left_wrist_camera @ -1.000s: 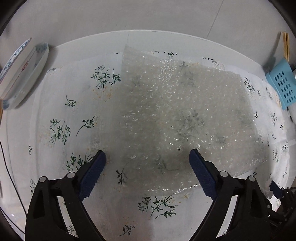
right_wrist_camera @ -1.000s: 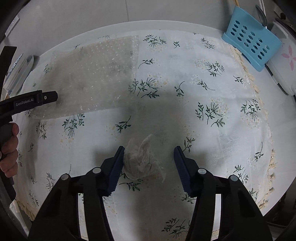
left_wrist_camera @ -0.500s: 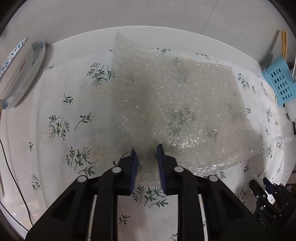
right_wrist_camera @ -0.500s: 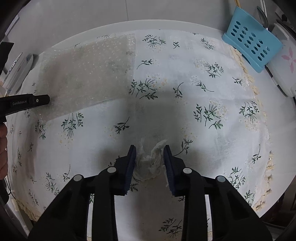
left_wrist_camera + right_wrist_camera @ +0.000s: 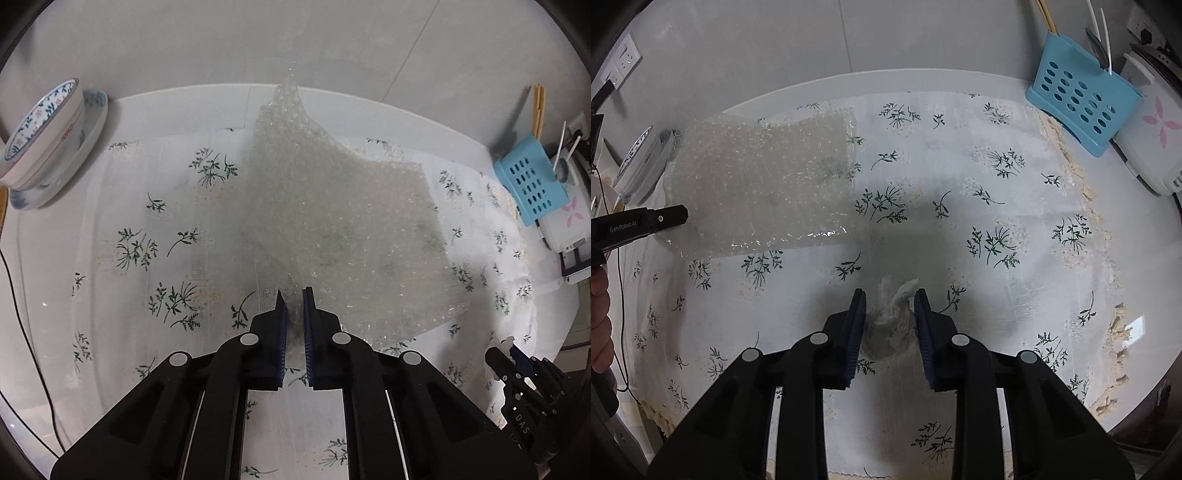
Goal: Collect trash
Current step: 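Grasp the bubble-wrap sheet with the left tool while the right tool grasps the white tissue, then lift the bubble wrap and tissue and carry both down over the bin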
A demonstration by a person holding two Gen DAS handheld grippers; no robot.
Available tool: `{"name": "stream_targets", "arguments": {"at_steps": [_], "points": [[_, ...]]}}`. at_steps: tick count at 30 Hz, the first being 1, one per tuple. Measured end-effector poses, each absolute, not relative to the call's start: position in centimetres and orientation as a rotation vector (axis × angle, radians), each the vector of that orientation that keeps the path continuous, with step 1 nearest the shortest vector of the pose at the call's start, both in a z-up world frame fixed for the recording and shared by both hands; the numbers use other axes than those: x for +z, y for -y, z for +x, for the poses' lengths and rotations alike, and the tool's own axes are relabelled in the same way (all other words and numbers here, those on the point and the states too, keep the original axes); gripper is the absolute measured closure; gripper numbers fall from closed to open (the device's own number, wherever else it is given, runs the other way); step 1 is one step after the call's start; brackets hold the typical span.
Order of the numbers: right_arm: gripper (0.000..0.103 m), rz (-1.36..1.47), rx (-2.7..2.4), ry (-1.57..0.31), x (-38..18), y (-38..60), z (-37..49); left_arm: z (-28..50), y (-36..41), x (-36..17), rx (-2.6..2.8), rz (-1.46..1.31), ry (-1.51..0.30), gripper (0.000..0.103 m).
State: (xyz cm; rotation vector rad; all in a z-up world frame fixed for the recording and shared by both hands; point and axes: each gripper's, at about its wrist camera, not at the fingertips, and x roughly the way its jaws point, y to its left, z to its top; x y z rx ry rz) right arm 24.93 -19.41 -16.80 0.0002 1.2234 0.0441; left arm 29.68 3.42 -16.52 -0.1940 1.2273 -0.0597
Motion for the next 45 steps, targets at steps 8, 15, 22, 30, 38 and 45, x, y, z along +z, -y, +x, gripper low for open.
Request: {"name": "stream_targets", "arguments": {"at_steps": [8,15,22,30,38,45], "points": [[0.077,0.012,0.050,-1.163,-14.1,19.9,23.5,28.0,-3.0,-14.0,-0.082,-0.205,-1.173,0.096],[0.077,0.018,0.062,-1.116,-12.3,20.4,22.4,25.2,-3.0,-10.7,-0.109,-0.211,-1.120,0.097],[0.077,0.017,0.073,-1.092,-10.7,20.4,20.3,21.8,-2.3,-7.9,-0.144,-0.214,-1.079,0.097],[0.077,0.009,0.085,-1.078,-9.5,21.0,17.8,17.6,-1.0,-5.6,-0.184,-0.234,-1.050,0.097],[0.077,-0.009,0.090,-1.049,-7.0,21.5,14.1,12.7,0.3,-3.5,-0.205,-0.238,-1.019,0.097],[0.077,-0.014,0.103,-1.029,-5.1,22.2,10.0,8.3,1.8,-3.1,-0.218,-0.238,-1.017,0.097]]}}
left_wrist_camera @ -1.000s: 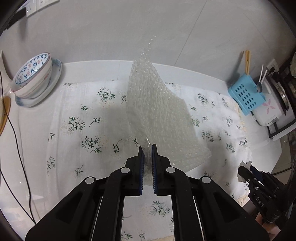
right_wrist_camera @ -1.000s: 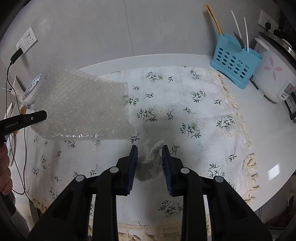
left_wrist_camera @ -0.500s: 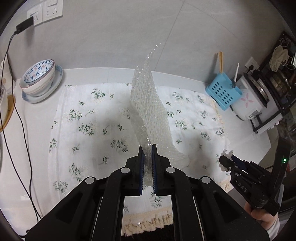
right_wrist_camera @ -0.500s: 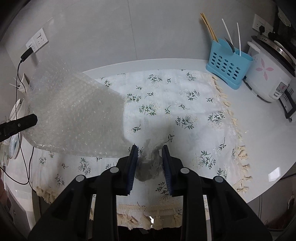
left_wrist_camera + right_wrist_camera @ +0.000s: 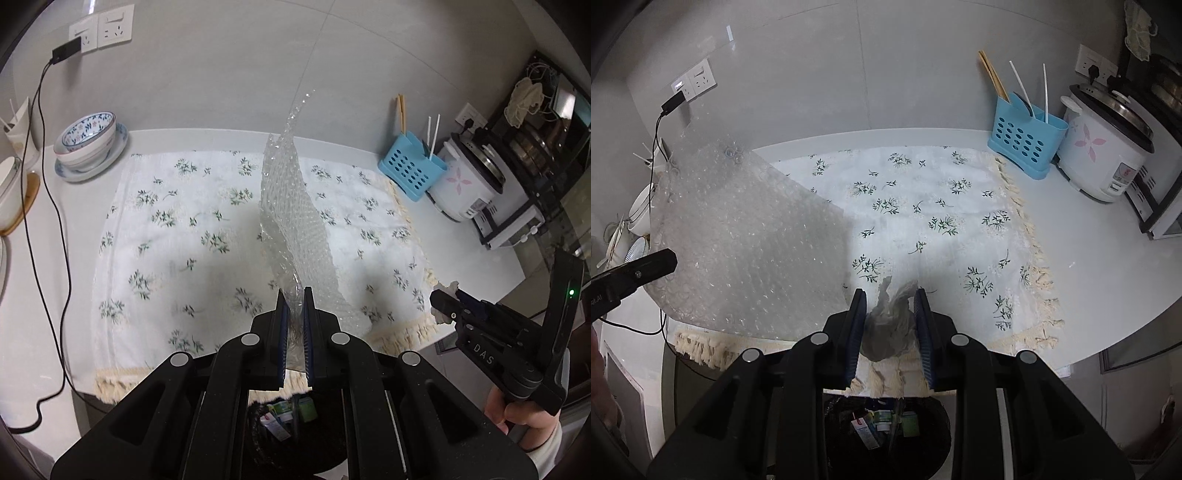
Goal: Collect trash
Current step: 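Lift the bubble wrap and tissue and carry both down over the bin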
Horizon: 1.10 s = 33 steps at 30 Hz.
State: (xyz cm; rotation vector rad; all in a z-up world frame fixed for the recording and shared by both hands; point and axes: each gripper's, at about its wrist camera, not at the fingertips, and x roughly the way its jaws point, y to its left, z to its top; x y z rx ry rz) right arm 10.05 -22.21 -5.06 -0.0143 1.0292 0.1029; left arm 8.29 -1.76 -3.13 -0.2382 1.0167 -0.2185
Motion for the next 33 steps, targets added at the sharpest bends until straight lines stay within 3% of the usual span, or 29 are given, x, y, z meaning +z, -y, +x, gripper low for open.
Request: {"name": "stream_targets", "arguments": {"at_steps": [20,33], "points": [[0.077,-0.011,0.107,-1.046,-5.6,27.0,-0.6,-4.1,6.9,-4.4,-0.290,-0.223,-1.056,0.097],[0.077,-0.024,0.137,-1.084,-8.7,29.5,-6.3,-10.5,9.2,-10.3,-0.282,-0.213,-1.157,0.097]]}}
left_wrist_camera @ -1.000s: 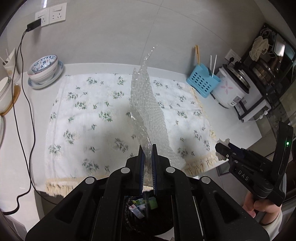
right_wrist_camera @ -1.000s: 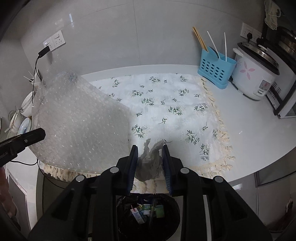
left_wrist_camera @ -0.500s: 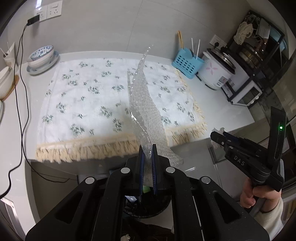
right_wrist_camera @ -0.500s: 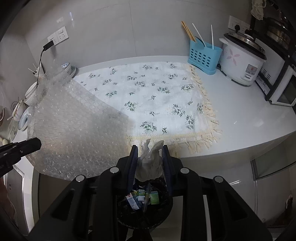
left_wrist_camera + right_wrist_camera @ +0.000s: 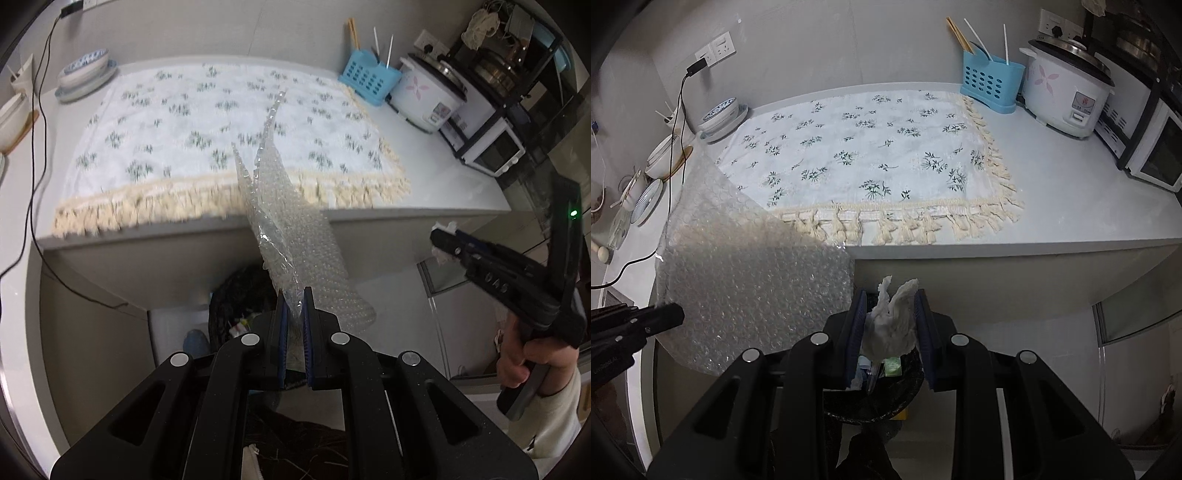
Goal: Collect trash
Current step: 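Lift the bubble wrap and tissue and carry both down over the bin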
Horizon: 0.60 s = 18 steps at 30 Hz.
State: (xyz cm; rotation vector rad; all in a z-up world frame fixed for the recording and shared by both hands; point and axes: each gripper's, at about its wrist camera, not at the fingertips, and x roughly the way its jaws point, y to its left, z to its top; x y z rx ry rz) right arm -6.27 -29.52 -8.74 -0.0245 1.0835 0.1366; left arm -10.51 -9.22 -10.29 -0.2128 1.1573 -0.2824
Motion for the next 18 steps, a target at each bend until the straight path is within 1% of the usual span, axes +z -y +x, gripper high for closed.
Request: {"name": "stream_targets", "arguments": {"at_steps": [9,18], "points": [[0.077,-0.033,0.159,-1.120,-11.8,29.3,-8.3,-12.0,10.0,-15.0,-0.254,-0.179,-1.209,0.097],[0.077,-0.044,0.182,-1.183,-16.4,27.9,-8.5,-11.6,10.2,-20.1,-0.231,-0.170,-1.224,0.097]]}}
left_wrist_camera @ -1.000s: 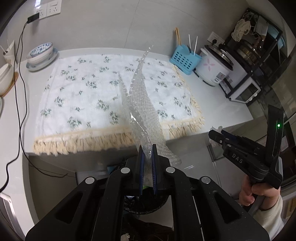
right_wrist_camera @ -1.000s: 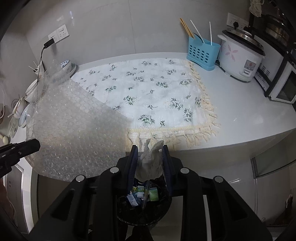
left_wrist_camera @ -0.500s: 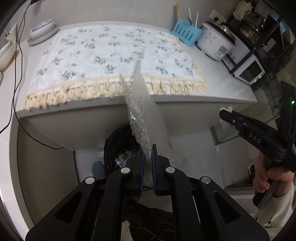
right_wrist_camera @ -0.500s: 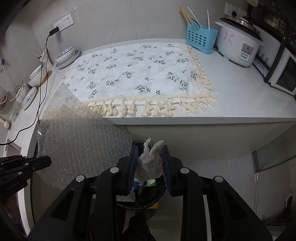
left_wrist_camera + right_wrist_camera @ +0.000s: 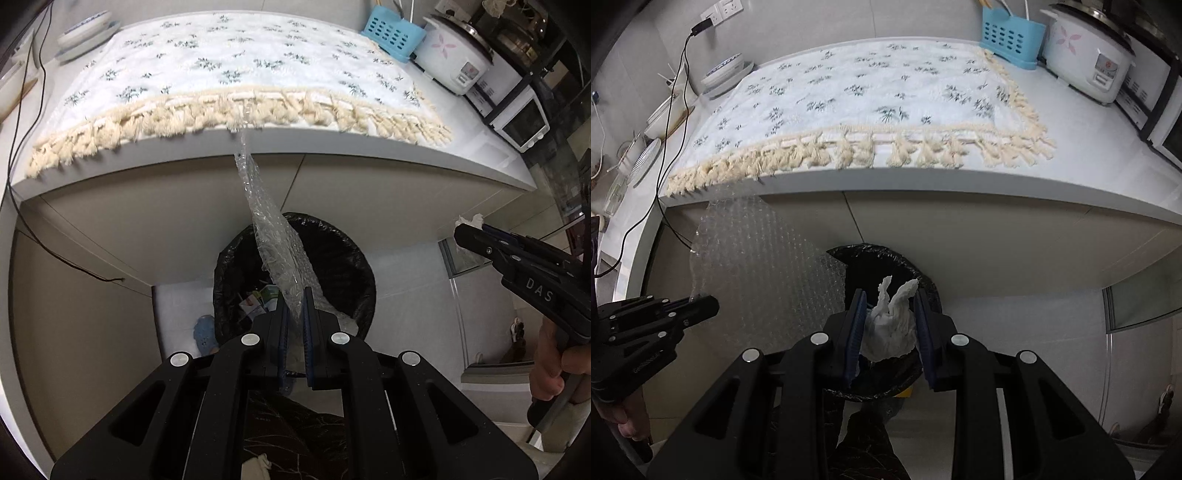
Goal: Collect trash
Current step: 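Lift the bubble wrap and tissue and carry both down over the bin, then open the left tool to drop the bubble wrap while the right tool drops the tissue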
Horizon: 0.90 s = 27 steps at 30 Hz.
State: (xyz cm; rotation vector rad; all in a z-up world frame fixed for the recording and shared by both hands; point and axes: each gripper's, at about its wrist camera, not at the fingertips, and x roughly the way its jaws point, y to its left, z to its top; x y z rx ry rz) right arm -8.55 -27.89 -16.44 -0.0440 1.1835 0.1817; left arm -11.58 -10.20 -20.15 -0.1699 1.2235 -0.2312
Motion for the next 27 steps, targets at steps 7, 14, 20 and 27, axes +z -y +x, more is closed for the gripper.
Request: {"name": "stream_targets", "arguments": {"at_steps": [7,14,20,27], "points": [[0.077,-0.035,0.194,-1.204,-20.4,26.9,-8.1,-10.4,10.6,-23.0,-0.232,-0.155,-1.229,0.097],[0.077,-0.049,0.202,-1.230,-23.4,26.3,-7.6,-9.1,11.2,-26.3,-0.221,-0.104,-1.260,0.097],[0.077,-0.035,0.188,-1.262,-25.3,26.9,-7.2,-9.0,12.1,-29.4,-0.222,-0.061,-1.279,0.097],[0.077,-0.042,0.154,-1.288,-26.0,28.2,-7.5,-9.0,13.6,-32.3,-0.246,-0.009,-1.308,0.097]]}}
